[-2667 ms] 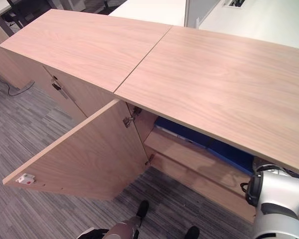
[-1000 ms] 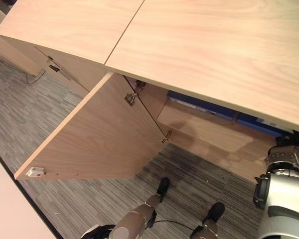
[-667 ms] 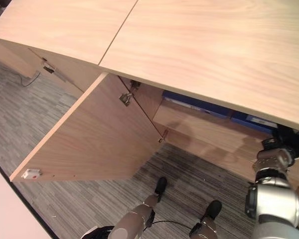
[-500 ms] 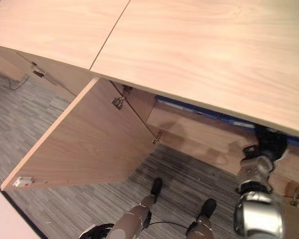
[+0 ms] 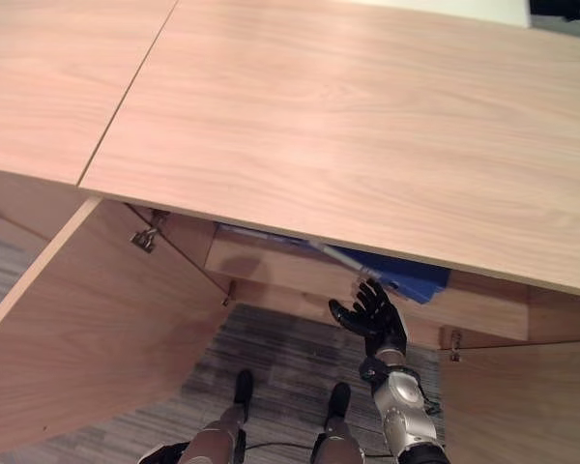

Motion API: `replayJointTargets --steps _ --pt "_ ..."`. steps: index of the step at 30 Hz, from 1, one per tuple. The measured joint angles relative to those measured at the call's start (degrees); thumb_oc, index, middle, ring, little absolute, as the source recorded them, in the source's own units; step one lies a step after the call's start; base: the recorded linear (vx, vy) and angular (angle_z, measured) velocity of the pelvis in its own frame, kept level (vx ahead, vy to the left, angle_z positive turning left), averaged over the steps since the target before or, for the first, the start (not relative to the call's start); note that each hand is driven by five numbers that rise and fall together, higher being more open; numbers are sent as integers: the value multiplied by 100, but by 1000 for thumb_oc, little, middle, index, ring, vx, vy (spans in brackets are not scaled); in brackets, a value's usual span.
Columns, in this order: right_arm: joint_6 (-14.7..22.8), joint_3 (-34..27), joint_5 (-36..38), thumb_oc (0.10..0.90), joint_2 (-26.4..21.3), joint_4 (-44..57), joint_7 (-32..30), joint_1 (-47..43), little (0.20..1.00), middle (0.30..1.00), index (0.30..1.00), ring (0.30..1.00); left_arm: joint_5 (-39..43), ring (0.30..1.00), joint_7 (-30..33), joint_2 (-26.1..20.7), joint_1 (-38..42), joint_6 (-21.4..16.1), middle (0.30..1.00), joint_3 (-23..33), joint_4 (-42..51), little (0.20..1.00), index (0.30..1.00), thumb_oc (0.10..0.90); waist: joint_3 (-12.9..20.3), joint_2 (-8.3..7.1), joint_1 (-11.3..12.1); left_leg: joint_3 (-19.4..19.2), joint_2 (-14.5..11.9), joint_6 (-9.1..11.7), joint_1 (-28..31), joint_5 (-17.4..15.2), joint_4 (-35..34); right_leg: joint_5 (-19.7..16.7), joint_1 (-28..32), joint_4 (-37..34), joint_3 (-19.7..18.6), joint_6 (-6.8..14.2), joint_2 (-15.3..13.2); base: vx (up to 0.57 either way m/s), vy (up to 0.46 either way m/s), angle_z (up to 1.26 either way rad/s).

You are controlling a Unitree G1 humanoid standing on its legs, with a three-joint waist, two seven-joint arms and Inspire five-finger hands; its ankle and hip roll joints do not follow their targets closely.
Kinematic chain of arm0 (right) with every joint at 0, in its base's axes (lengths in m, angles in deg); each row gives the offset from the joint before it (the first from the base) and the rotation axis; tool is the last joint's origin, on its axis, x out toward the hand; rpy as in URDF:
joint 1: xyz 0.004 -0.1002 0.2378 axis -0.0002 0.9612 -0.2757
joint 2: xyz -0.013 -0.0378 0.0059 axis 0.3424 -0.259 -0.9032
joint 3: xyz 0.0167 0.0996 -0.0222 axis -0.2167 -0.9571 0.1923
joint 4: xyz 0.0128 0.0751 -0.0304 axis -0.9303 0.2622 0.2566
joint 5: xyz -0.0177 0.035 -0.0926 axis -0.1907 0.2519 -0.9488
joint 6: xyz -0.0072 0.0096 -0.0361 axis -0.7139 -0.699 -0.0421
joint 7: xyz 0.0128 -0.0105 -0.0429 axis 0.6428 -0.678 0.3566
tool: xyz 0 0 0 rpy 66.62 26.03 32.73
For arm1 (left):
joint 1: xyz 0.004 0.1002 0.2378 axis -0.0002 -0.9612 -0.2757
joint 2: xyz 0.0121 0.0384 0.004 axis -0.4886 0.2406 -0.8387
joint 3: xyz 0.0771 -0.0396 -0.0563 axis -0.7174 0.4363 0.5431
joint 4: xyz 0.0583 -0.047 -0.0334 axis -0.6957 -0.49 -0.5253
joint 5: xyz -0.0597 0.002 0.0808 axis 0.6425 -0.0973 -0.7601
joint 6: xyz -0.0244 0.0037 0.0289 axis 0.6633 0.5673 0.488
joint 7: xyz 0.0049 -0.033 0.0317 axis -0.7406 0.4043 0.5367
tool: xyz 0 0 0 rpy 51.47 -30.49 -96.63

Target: Put the empty folder in the office cabinet

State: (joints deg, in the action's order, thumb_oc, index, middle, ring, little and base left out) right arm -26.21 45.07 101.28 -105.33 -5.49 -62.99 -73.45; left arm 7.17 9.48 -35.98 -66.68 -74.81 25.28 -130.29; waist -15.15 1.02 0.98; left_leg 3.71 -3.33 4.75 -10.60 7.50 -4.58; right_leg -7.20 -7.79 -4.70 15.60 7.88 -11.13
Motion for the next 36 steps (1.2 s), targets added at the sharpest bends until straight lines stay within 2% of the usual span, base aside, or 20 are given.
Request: replayJointTargets --steps 8,9,10,13,22,33,36 --pt "-110 28 14 800 67 -248 71 -96 900 900 900 900 18 900 10 30 -73 -3 900 10 -78 900 900 800 120 11 -23 -191 -93 15 113 -26 -2 -75 -11 -18 -223 -78 80 1 7 -14" --pt "-110 28 14 489 68 -248 71 -96 434 434 434 434 20 900 10 31 -76 -3 900 10 -77 900 900 800 124 14 -27 -189 -96 16 112 -28 -2 -77 -12 -18 -222 -81 80 0 0 0" --pt "-110 28 14 403 68 -248 71 -98 305 305 305 305 19 900 11 32 -75 -3 900 10 -77 900 900 800 126 15 -27 -188 -98 17 111 -29 -2 -78 -14 -18 -222 -83 80 0 0 0" --pt "-114 25 14 400 92 -455 52 -118 300 300 300 300 19 900 23 44 -130 -2 900 9 -85 900 900 800 262 18 -5 -186 -99 17 67 -26 -2 -89 -64 -18 -234 -78 80 0 0 0" --pt "-120 32 3 400 103 -427 34 -150 300 300 300 300 187 900 46 75 -153 -2 900 6 -83 900 900 800 311 77 78 -138 -101 25 17 -10 -2 -93 -84 -18 -194 -79 86 -1 -6 3" --pt "-267 467 -786 400 -135 65 217 -142 300 300 300 300 218 900 47 88 -134 -8 900 12 -76 900 900 800 309 108 103 -13 -89 26 -137 27 -1 -92 -159 -21 -68 -81 80 0 -4 5" --pt "-312 625 -1218 400 -318 68 230 -247 300 300 300 300 217 900 54 127 -93 -11 900 11 -72 900 900 800 304 164 242 -3 -86 24 -145 28 -1 -85 -160 -22 -59 -73 80 0 0 0"
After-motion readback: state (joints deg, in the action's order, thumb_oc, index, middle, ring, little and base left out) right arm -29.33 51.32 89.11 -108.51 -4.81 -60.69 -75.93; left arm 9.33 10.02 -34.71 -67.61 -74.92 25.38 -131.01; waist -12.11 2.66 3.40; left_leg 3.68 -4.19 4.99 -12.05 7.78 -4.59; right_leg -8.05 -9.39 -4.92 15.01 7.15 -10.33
